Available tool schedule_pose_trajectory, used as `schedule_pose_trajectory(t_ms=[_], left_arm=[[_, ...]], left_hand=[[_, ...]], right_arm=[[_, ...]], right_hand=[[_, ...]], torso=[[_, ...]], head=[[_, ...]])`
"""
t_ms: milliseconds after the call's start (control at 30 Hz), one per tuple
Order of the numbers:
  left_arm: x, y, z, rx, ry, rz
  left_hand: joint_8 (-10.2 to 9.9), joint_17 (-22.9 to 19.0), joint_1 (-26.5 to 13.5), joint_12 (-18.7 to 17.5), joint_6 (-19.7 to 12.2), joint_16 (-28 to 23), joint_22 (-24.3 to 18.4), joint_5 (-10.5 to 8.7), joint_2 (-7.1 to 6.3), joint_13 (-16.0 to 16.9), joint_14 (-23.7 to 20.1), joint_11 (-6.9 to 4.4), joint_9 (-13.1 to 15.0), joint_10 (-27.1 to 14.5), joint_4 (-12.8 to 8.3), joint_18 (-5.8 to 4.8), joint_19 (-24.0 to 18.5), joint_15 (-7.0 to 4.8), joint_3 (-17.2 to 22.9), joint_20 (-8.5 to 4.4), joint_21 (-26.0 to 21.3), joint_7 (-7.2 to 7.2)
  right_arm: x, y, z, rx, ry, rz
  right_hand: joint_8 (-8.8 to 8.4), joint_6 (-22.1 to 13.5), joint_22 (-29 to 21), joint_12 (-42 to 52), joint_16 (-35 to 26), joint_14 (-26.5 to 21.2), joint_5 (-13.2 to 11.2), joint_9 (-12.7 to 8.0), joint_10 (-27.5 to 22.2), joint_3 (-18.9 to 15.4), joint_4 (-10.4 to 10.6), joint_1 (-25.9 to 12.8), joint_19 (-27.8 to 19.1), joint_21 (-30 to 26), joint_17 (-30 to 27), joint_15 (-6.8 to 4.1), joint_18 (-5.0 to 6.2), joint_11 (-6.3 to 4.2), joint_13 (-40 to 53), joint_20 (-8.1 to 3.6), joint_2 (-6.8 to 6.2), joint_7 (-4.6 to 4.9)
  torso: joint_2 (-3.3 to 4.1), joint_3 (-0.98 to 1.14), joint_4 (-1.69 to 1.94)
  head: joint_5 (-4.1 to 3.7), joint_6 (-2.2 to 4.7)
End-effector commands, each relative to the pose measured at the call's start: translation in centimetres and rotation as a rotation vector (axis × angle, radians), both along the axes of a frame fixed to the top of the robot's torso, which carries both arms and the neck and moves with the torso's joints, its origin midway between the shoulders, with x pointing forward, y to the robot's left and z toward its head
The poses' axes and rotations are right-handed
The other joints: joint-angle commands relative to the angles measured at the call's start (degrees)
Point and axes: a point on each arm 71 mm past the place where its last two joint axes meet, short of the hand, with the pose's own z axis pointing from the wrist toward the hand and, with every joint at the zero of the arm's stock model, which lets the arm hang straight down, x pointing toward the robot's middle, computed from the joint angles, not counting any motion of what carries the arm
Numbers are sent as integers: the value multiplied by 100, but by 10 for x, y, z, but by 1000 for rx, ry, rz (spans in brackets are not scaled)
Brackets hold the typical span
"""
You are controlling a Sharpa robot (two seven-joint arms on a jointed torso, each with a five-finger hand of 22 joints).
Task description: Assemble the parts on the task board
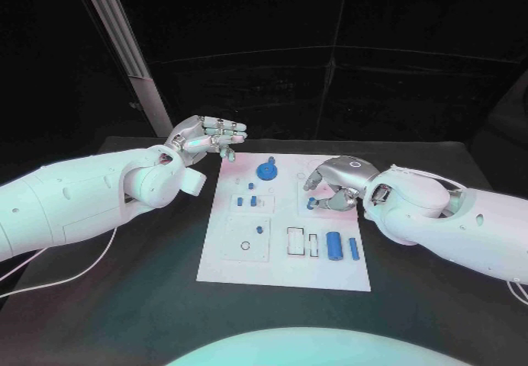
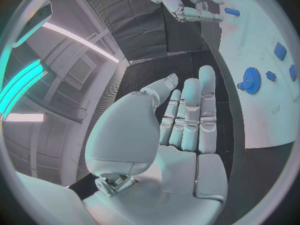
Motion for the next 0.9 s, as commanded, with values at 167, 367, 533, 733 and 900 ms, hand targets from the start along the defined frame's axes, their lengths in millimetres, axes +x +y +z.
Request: schedule_pose_trajectory(t_ms=[167,367,533,733,900], left_arm=[[0,-1,1,-9,3,-12],[0,-1,1,-9,3,-11],[0,-1,1,-9,3,-12],[0,-2,1,-9,3,-12],[0,-2,1,-8,4,-12]], left_hand=[[31,-10,2,31,-20,-19,-8,4,44,-9,-32,12,-4,-37,-26,83,-37,13,-6,-3,-40,-6],[31,-10,2,31,-20,-19,-8,4,44,-9,-32,12,-4,-37,-26,83,-37,13,-6,-3,-40,-6],[31,-10,2,31,-20,-19,-8,4,44,-9,-32,12,-4,-37,-26,83,-37,13,-6,-3,-40,-6],[31,-10,2,31,-20,-19,-8,4,44,-9,-32,12,-4,-37,-26,83,-37,13,-6,-3,-40,-6],[31,-10,2,31,-20,-19,-8,4,44,-9,-32,12,-4,-37,-26,83,-37,13,-6,-3,-40,-6]], right_arm=[[3,1,-6,-80,51,-7],[4,2,-9,-104,72,-6],[5,5,-11,-110,79,1],[7,8,-12,-109,80,4],[9,9,-12,-103,74,3]], right_hand=[[48,147,125,164,30,145,53,17,284,-6,14,101,81,41,51,-45,18,-31,6,-81,122,-14],[72,268,222,227,101,170,62,28,478,48,40,120,147,104,116,-69,2,-61,3,-109,170,-21],[87,362,297,232,151,185,55,34,597,144,42,176,193,154,159,-92,-11,-87,-6,-131,232,-35],[85,438,360,205,196,194,-65,34,687,285,24,252,229,199,193,-108,-22,-105,-13,-154,296,-43],[87,496,409,189,239,203,-99,35,761,374,21,272,256,234,231,-117,-31,-115,-10,-164,323,-45]], torso=[[-2,-4,9],[-3,4,-1],[0,4,-5],[-1,4,3],[0,1,1]], head=[[-10,-18],[0,-33],[2,-43],[2,-52],[5,-76]])
